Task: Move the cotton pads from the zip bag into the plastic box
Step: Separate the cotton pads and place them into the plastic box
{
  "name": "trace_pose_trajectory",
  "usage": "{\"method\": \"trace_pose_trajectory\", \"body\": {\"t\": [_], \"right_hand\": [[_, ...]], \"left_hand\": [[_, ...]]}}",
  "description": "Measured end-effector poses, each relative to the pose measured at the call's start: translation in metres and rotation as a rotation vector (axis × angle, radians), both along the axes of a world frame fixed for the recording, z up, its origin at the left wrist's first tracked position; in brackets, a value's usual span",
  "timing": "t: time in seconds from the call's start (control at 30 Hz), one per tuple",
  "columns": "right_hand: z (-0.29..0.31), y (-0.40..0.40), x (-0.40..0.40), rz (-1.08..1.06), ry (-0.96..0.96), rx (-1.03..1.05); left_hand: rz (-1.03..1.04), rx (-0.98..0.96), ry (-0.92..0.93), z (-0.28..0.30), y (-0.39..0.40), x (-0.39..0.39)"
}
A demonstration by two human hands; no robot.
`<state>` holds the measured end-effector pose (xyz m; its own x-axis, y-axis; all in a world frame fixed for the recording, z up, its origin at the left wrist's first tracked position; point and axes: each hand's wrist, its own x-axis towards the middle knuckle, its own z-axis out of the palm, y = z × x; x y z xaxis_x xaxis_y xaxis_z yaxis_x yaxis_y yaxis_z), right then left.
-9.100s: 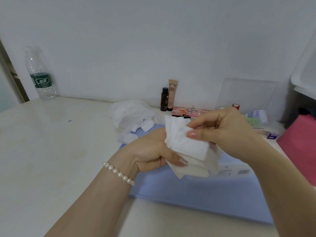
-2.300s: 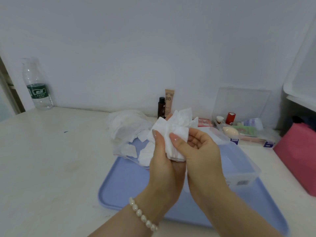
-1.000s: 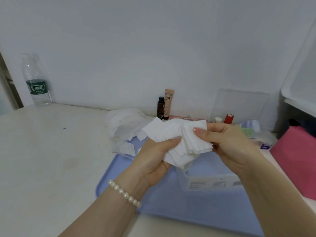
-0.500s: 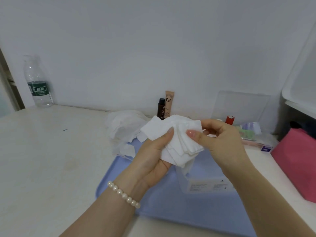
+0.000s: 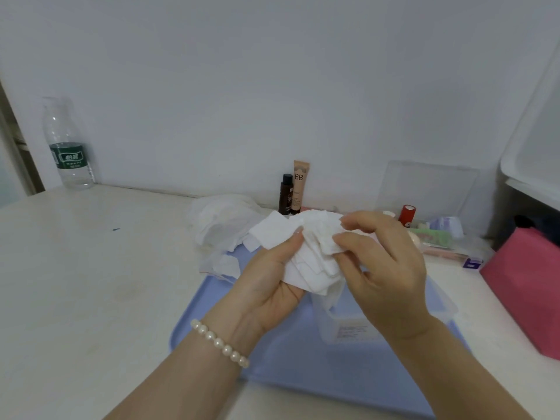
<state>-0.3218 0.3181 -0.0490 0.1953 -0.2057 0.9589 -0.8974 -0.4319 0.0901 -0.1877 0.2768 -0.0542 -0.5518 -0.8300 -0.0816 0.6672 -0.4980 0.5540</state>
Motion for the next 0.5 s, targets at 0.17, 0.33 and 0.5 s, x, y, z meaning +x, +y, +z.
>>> {"method": "trace_pose_trajectory", "body": {"t": [0.17,0.33,0.5], "right_hand": [[0.012,0.006,0.013,0.268,-0.571,0.482],[0.026,0.006,0.006,0.384,-0.965,0.795],[0.031,0.002,-0.018,0.61,-1.406,0.846]], "left_hand": [[0.07,-0.171,-0.096,0.002,0.002,0.0],[0.072,-0.219,-0.141,0.002,0.004,0.001],[0.033,-0.181,-0.181,0.0,0.001,0.002]]}}
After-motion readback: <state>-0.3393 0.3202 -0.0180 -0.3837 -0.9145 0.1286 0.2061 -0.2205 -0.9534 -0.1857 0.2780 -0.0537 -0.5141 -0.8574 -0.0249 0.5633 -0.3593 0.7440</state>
